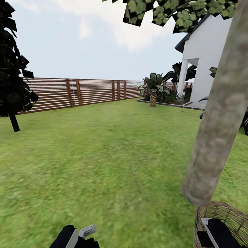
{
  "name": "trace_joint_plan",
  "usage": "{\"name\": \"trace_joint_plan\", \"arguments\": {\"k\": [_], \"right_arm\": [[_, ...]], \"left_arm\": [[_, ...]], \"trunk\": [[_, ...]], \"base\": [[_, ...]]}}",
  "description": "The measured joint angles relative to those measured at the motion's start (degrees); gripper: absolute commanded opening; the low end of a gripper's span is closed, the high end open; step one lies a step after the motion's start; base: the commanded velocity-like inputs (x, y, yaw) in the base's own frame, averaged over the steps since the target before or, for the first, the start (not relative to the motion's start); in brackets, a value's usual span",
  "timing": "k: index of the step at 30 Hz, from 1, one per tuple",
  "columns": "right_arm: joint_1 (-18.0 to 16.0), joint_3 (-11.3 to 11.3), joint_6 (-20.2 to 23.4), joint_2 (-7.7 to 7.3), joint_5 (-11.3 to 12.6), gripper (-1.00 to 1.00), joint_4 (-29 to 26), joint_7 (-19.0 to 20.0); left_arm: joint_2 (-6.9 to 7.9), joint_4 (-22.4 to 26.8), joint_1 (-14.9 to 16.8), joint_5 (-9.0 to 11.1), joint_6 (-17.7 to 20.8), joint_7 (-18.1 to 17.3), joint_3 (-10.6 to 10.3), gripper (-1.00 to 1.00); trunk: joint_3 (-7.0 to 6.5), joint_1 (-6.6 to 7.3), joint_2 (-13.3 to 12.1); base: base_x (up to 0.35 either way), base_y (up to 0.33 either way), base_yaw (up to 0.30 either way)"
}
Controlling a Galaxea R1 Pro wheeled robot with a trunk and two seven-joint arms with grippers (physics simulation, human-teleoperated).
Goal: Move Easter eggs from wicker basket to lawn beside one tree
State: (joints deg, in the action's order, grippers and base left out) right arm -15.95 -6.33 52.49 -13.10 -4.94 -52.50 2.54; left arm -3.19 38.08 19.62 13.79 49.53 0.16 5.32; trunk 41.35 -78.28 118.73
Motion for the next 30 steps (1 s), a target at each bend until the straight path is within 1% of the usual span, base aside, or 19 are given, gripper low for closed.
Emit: {"name": "trace_joint_plan", "arguments": {"k": [7,10,16,25,27,30], "right_arm": [[0.0,0.0,0.0,0.03,0.0,-1.0,0.0,0.0],[0.0,0.0,0.0,0.0,-0.2,-1.0,0.0,0.0],[0.0,0.0,0.0,0.02,-0.2,-1.0,0.0,0.0],[0.0,0.0,0.0,0.07,-0.2,-1.0,0.0,0.0],[0.0,0.1,0.0,0.09,0.1,-1.0,0.0,0.0],[0.0,0.0,0.0,0.08,-0.3,-1.0,0.0,0.0]], "left_arm": [[0.0,0.0,0.0,0.0,0.0,0.0,0.0,1.0],[-0.24,0.0,0.0,0.0,0.0,0.0,0.0,1.0],[-0.35,0.0,0.0,0.0,0.0,0.0,0.0,1.0],[-0.52,0.0,0.0,0.0,0.0,0.0,0.0,1.0],[-0.53,0.0,0.0,-0.1,0.0,0.0,0.0,1.0],[-0.53,0.0,0.0,-0.1,0.0,0.0,0.0,1.0]], "trunk": [[1.26,-1.54,2.8],[1.8,-2.2,4.0],[1.8,-2.2,4.0],[3.41,-4.17,7.6],[3.41,-4.18,7.6],[3.95,-4.83,8.8]], "base": [[0.0,0.0,0.0],[0.0,0.0,0.0],[0.0,0.0,0.0],[0.0,0.0,0.0],[0.0,0.0,0.0],[0.0,0.0,0.0]]}}
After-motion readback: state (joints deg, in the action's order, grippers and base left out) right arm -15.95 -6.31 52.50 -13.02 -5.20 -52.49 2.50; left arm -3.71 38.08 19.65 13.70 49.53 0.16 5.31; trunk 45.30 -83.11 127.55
